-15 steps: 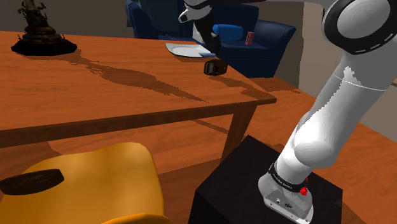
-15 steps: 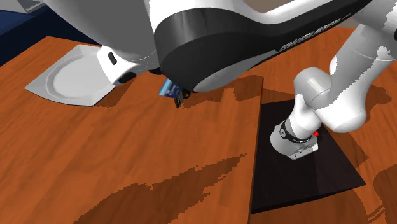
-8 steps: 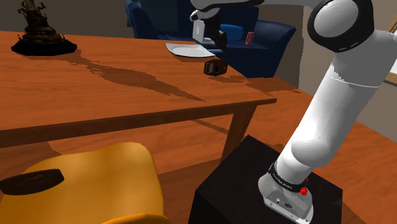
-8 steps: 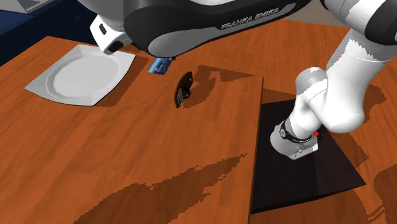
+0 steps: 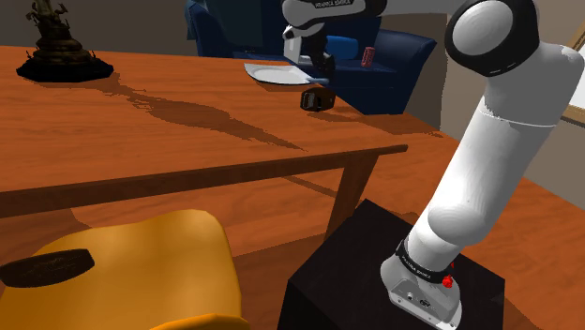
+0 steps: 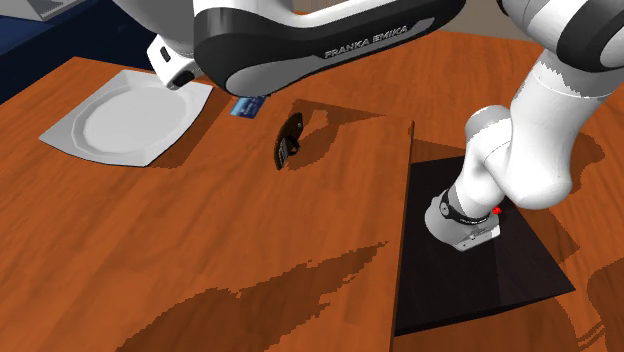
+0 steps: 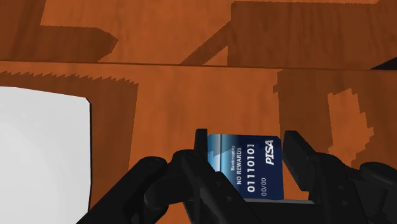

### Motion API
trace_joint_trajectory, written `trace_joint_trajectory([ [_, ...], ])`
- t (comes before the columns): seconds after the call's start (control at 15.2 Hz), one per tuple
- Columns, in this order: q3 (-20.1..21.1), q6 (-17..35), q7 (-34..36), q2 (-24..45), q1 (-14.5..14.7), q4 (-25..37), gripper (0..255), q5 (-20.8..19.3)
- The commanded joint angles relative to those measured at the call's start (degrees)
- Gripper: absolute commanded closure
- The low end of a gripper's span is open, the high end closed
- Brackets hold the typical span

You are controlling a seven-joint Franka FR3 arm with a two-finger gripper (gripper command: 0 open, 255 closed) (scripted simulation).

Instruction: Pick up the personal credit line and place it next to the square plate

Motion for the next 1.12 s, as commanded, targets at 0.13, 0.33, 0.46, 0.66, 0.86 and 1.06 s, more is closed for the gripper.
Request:
trace_joint_trajectory([
  [0.13, -0.1, 2.7, 1.4, -0.3, -0.1, -3.4, 255, 0.1],
  [0.33, -0.1, 4.7, 2.4, -0.4, -0.2, -5.6, 255, 0.1],
  [0.46, -0.1, 6.0, 3.1, -0.3, -0.3, -7.0, 255, 0.1],
  [0.66, -0.2, 7.7, 4.0, -0.2, -0.4, -8.9, 255, 0.1],
  [0.86, -0.2, 7.7, 3.9, -0.2, -0.4, -8.9, 255, 0.1],
  [1.06, -0.2, 7.7, 3.9, -0.2, -0.4, -8.9, 255, 0.1],
])
